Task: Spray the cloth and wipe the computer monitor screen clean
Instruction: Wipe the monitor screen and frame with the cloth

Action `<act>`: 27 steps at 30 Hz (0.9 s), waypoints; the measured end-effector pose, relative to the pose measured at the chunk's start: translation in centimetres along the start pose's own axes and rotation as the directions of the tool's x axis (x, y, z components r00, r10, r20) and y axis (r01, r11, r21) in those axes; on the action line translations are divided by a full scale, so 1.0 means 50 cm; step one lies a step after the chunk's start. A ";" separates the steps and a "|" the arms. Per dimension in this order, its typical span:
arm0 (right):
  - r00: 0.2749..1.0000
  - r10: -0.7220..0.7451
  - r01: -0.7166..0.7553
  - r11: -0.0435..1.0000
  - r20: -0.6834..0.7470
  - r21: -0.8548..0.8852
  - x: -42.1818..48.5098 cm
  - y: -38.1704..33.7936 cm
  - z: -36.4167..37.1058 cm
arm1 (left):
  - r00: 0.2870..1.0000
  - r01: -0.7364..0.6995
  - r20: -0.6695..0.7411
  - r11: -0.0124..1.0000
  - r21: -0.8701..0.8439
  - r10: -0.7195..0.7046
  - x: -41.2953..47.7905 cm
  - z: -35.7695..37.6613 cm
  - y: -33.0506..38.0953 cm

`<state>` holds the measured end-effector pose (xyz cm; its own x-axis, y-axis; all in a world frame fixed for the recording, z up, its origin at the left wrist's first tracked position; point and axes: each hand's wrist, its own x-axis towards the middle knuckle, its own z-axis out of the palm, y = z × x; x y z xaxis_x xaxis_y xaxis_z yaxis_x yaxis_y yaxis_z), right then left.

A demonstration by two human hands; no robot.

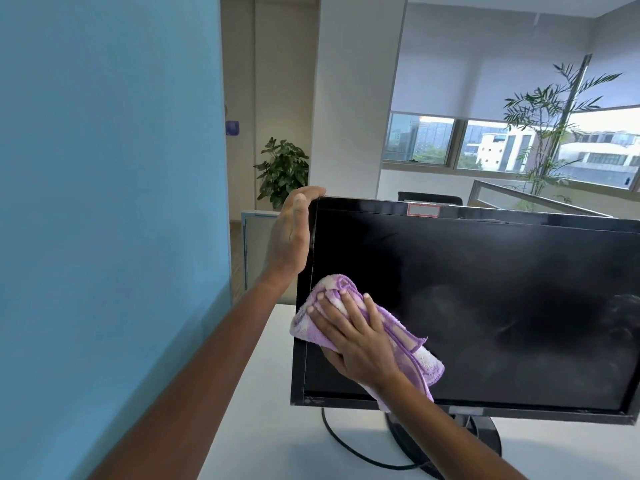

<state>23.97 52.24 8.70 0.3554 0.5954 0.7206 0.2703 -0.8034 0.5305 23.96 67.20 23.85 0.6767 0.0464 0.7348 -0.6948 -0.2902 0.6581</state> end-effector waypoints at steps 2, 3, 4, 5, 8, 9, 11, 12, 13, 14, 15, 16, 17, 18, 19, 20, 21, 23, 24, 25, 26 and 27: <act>0.999 -0.037 0.037 0.999 -0.022 0.008 0.010 0.028 -0.015 | 1.000 0.009 0.003 0.998 -0.069 -0.009 -0.010 0.001 -0.003; 0.999 -0.037 0.037 0.999 -0.037 0.006 0.021 0.044 -0.024 | 1.000 0.021 0.002 0.996 -0.090 -0.021 -0.018 0.003 -0.006; 0.998 -0.016 0.016 1.000 -0.061 -0.005 0.034 0.064 -0.034 | 0.999 0.036 0.001 0.994 -0.106 -0.036 -0.027 0.006 -0.010; 0.995 0.022 -0.024 1.000 -0.093 -0.019 0.050 0.085 -0.042 | 0.998 0.055 0.001 0.991 -0.123 -0.055 -0.038 0.009 -0.016; 0.979 0.150 -0.155 0.988 -0.135 -0.023 0.105 0.152 -0.062 | 0.987 0.161 0.031 0.963 -0.217 -0.158 -0.069 0.017 -0.032; 0.973 0.189 -0.192 0.981 -0.135 -0.016 0.122 0.170 -0.066 | 0.979 0.201 0.046 0.950 -0.240 -0.196 -0.081 0.021 -0.038; 0.956 0.251 -0.255 0.967 -0.152 -0.006 0.145 0.186 -0.071 | 0.967 0.256 0.052 0.933 -0.254 -0.251 -0.102 0.028 -0.048; 0.952 0.262 -0.267 0.964 -0.156 -0.008 0.149 0.182 -0.071 | 0.964 0.264 0.042 0.932 -0.249 -0.262 -0.110 0.032 -0.053; 0.954 0.257 -0.263 0.965 -0.155 -0.019 0.149 0.172 -0.067 | 0.964 0.265 0.030 0.935 -0.234 -0.266 -0.118 0.035 -0.057; 0.959 0.241 -0.248 0.968 -0.148 -0.032 0.143 0.159 -0.060 | 0.963 0.267 0.018 0.939 -0.217 -0.269 -0.123 0.038 -0.061; 0.966 0.223 -0.231 0.972 -0.133 -0.045 0.133 0.144 -0.051 | 0.961 0.273 0.010 0.939 -0.209 -0.277 -0.128 0.042 -0.065; 0.970 0.211 -0.218 0.975 -0.118 -0.050 0.120 0.128 -0.043 | 0.957 0.284 0.007 0.935 -0.214 -0.290 -0.131 0.044 -0.069; 0.973 0.205 -0.211 0.977 -0.108 -0.041 0.106 0.111 -0.035 | 0.954 0.294 0.007 0.929 -0.226 -0.301 -0.135 0.046 -0.072; 0.973 0.203 -0.206 0.978 -0.108 -0.019 0.092 0.094 -0.027 | 0.952 0.298 0.010 0.924 -0.241 -0.305 -0.140 0.047 -0.076; 0.974 0.198 -0.199 0.980 -0.111 0.009 0.077 0.077 -0.019 | 0.952 0.297 0.013 0.919 -0.260 -0.305 -0.146 0.048 -0.079; 0.976 0.187 -0.184 0.982 -0.111 0.035 0.061 0.059 -0.011 | 0.953 0.295 0.013 0.914 -0.280 -0.304 -0.154 0.049 -0.083; 0.981 0.164 -0.160 0.986 -0.098 0.051 0.044 0.041 -0.004 | 0.952 0.296 0.009 0.910 -0.292 -0.306 -0.161 0.049 -0.089; 0.995 0.095 -0.093 0.994 -0.032 0.054 0.004 0.008 0.010 | 0.943 0.321 0.007 0.904 -0.282 -0.333 -0.175 0.048 -0.099; 0.998 0.060 -0.061 0.997 0.010 0.048 -0.016 -0.006 0.017 | 0.938 0.336 0.011 0.902 -0.270 -0.346 -0.180 0.047 -0.103; 0.998 0.031 -0.033 0.999 0.052 0.042 -0.035 -0.016 0.022 | 0.936 0.343 0.018 0.903 -0.258 -0.351 -0.185 0.047 -0.106; 0.996 0.004 -0.007 0.999 0.093 0.036 -0.052 -0.025 0.027 | 0.936 0.345 0.024 0.906 -0.245 -0.351 -0.189 0.046 -0.109; 0.991 -0.026 0.022 0.999 0.129 0.026 -0.067 -0.032 0.031 | 0.936 0.349 0.029 0.908 -0.233 -0.352 -0.193 0.045 -0.110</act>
<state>23.75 51.52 4.74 0.4608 0.6115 0.6432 0.3012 -0.7895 0.5348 21.79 66.17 12.77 0.8846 0.1174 0.4513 -0.4517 -0.0250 0.8918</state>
